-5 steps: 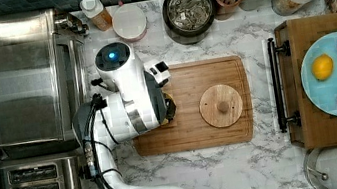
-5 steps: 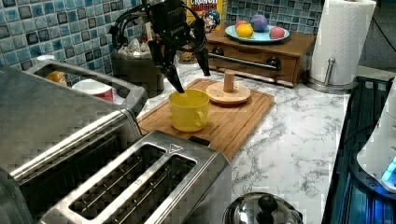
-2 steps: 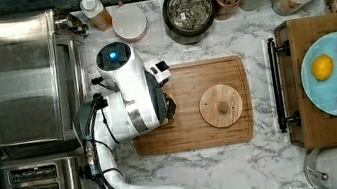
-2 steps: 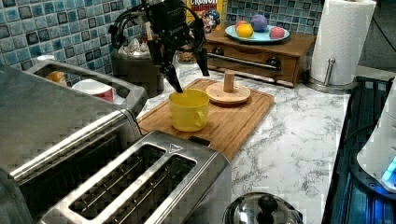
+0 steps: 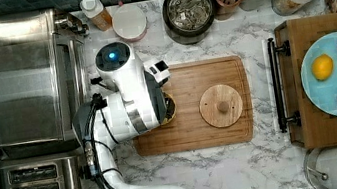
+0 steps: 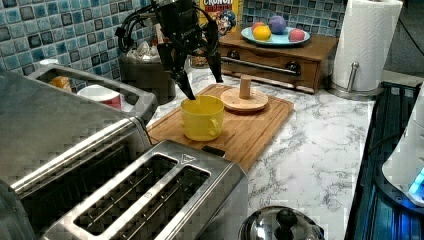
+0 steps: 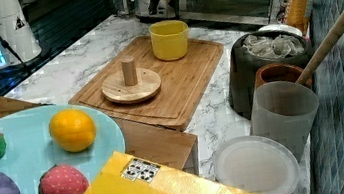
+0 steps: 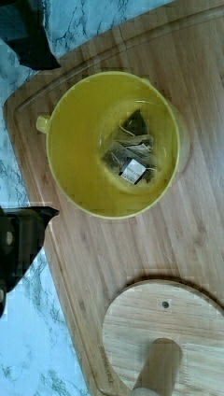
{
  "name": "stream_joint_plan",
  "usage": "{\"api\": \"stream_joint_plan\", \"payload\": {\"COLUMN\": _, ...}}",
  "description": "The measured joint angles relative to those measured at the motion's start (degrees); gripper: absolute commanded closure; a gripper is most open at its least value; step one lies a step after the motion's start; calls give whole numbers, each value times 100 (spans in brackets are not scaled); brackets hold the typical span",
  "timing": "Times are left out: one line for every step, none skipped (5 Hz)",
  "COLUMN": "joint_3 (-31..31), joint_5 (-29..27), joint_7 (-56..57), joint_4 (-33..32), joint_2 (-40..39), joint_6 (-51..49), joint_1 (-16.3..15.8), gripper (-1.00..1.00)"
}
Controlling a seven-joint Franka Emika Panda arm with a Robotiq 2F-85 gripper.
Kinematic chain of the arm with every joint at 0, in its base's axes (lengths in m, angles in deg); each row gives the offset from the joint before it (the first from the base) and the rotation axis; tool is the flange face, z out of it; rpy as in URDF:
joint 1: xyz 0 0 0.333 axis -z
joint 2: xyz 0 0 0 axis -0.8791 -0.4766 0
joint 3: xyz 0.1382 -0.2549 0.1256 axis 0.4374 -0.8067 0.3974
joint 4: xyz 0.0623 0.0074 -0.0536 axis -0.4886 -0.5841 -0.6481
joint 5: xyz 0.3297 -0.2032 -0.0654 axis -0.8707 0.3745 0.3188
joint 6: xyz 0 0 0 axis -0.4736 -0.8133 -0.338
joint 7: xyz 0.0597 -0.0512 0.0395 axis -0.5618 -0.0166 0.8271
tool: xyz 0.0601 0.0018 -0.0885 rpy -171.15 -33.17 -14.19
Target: Put the tea in the cup.
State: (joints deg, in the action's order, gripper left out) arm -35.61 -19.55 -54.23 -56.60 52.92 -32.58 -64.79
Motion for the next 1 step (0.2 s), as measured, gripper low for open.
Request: {"api": "stream_joint_plan", "payload": {"joint_3": -12, "joint_5": 0, "joint_7": 0, "joint_4": 0, "joint_2": 1, "joint_6": -3, "joint_1": -1, "gripper": -100}}
